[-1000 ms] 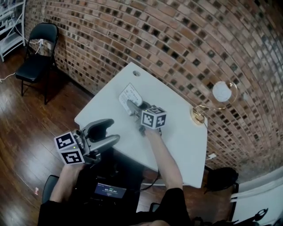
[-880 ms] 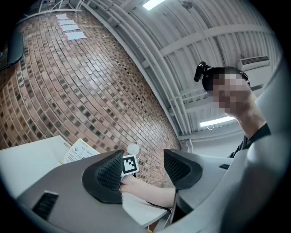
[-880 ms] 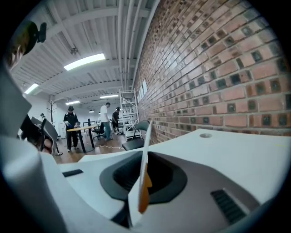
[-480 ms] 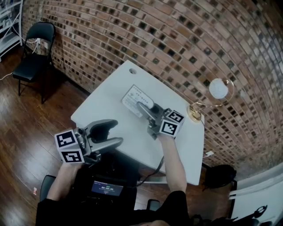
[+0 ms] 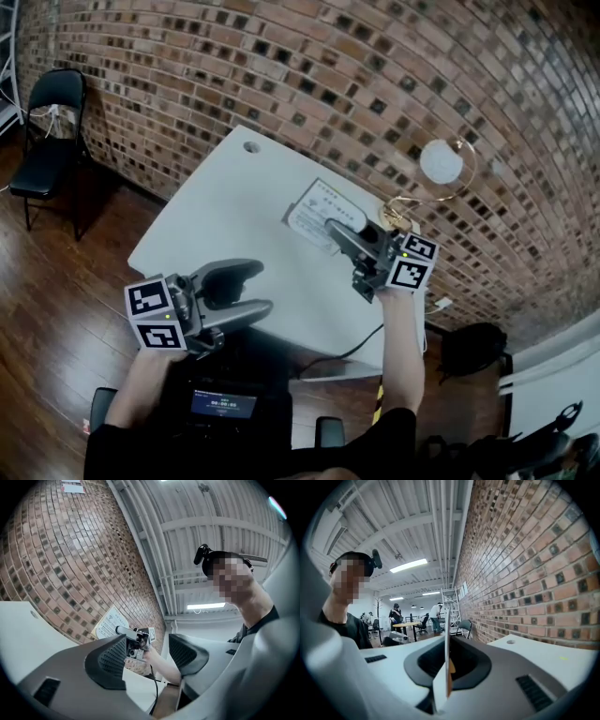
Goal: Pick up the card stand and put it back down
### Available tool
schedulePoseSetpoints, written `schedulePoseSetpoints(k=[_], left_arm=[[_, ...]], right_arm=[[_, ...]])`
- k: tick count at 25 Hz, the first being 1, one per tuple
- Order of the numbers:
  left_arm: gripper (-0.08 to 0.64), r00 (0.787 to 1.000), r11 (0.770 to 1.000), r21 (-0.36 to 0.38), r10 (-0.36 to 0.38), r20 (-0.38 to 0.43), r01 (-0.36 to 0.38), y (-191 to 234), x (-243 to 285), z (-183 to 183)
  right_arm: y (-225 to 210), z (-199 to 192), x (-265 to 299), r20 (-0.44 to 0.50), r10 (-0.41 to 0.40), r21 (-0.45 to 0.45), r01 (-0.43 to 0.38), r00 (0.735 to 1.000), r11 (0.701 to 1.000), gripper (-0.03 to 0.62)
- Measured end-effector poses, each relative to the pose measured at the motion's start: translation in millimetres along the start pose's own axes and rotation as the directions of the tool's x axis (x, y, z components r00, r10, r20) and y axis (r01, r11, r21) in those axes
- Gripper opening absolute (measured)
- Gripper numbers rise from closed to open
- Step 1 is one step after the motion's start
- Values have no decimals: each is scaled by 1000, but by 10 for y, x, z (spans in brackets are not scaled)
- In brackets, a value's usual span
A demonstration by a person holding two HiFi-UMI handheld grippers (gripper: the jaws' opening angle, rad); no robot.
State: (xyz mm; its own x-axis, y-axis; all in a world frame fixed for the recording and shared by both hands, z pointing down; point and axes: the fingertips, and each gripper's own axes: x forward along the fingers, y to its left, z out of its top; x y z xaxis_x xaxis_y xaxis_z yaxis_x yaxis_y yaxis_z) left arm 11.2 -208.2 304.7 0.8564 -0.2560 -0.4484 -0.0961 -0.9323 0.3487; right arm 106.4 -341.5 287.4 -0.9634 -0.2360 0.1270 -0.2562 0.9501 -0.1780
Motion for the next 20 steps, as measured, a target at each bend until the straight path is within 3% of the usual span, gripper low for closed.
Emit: schedulePoseSetpoints(k=[6, 11, 14, 20], left_arm=[[278, 996, 997, -37, -73, -47, 72, 34, 381, -143], [278, 994, 991, -91, -106, -32, 103, 130, 612, -191], [278, 994, 990, -90, -110, -15, 108, 197, 744, -213], [278, 990, 991, -82, -115, -82, 108, 343, 923, -335]], right_arm=[[-229, 135, -442, 6, -49, 22, 48, 999, 999, 28], [-363, 148, -651, -6, -64, 27, 64, 998, 998, 28], [-405, 107, -741, -4, -65, 33, 65, 998, 997, 28], [-570, 9, -899, -12, -70, 49, 71, 997, 996, 28]])
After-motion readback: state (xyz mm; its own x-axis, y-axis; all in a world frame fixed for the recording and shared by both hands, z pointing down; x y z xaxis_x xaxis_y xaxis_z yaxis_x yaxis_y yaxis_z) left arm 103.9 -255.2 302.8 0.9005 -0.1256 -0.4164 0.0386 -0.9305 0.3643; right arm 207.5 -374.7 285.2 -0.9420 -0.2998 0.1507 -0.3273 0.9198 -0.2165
